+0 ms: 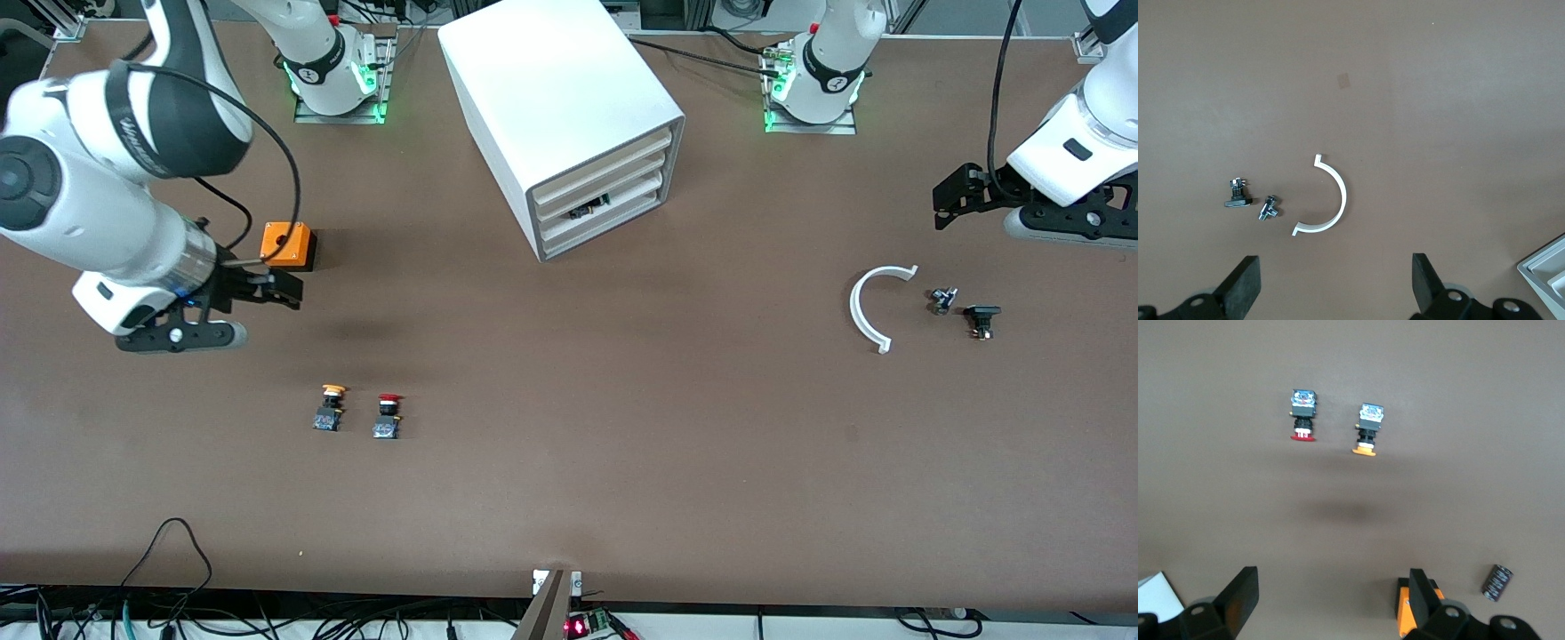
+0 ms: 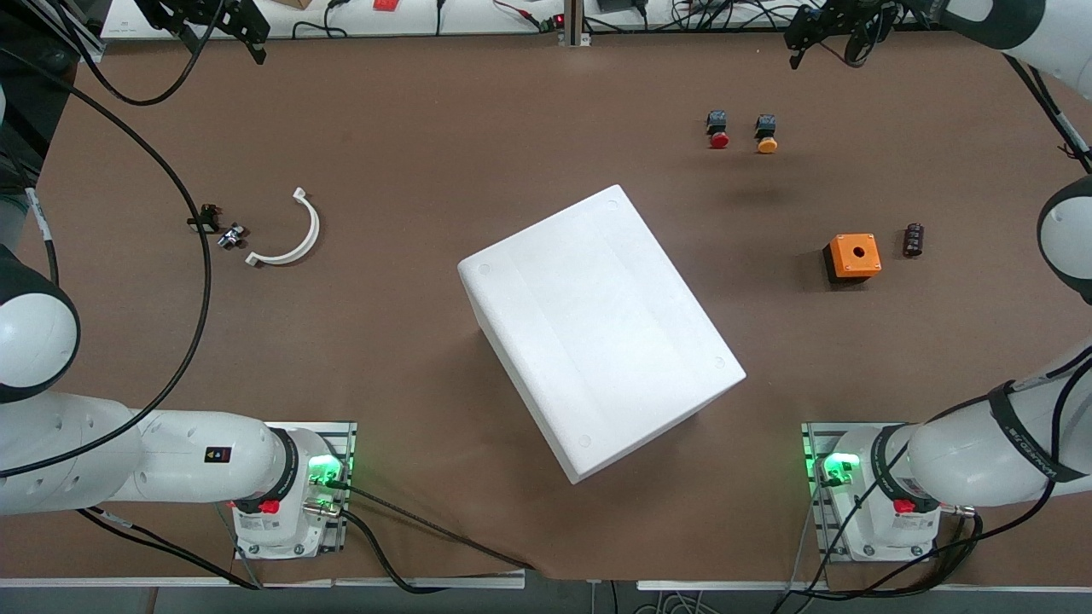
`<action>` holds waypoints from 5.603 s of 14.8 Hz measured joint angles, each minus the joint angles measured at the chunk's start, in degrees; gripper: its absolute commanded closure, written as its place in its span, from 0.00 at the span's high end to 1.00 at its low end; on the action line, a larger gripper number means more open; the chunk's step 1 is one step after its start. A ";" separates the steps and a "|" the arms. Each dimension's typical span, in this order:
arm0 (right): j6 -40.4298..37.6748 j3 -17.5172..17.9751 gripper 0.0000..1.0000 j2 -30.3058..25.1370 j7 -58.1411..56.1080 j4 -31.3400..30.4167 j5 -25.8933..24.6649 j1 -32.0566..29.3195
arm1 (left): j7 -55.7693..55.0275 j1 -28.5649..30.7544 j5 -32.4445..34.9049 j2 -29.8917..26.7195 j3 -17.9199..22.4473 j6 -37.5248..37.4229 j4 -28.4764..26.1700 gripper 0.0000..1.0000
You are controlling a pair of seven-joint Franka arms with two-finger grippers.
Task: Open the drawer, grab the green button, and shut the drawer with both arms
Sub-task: 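Move the right gripper toward the cabinet while the left gripper reaches the drawer, then grip the drawer front with the left gripper and pull it open, then grasp the green button in the drawer with the right gripper while the left gripper withdraws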
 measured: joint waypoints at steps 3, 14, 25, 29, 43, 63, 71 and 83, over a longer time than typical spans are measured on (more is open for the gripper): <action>2.50 0.02 1.00 1.83 0.65 0.28 1.22 0.93 | 0.00 0.00 0.00 0.00 0.00 0.00 0.00 1.00; 7.43 0.16 1.00 4.59 11.82 1.27 2.47 6.57 | 0.00 0.00 0.00 0.04 0.01 -2.07 0.00 1.00; 7.59 0.23 1.00 11.79 26.25 13.57 2.50 13.41 | 11.89 -0.16 -24.80 11.41 -0.82 -8.78 -1.51 0.99; 9.25 0.24 1.00 12.89 31.56 14.57 2.50 15.09 | 24.21 0.37 -40.78 12.82 -0.89 -2.62 -11.39 0.99; 20.87 0.21 1.00 15.34 58.09 15.28 7.97 18.64 | 53.87 -0.36 -72.84 23.06 -13.03 13.53 -30.77 0.64; 29.73 0.20 1.00 16.49 68.51 15.50 12.70 18.88 | 71.03 -0.63 -78.73 38.41 -17.75 13.54 -31.12 0.00; 29.88 0.24 1.00 16.51 69.29 15.56 12.72 19.47 | 65.62 -0.11 -77.51 38.54 -11.66 13.26 -25.08 0.00; 21.74 0.19 1.00 18.22 79.58 15.74 11.16 29.20 | 48.93 2.04 -71.13 39.60 -8.20 12.88 -14.49 1.00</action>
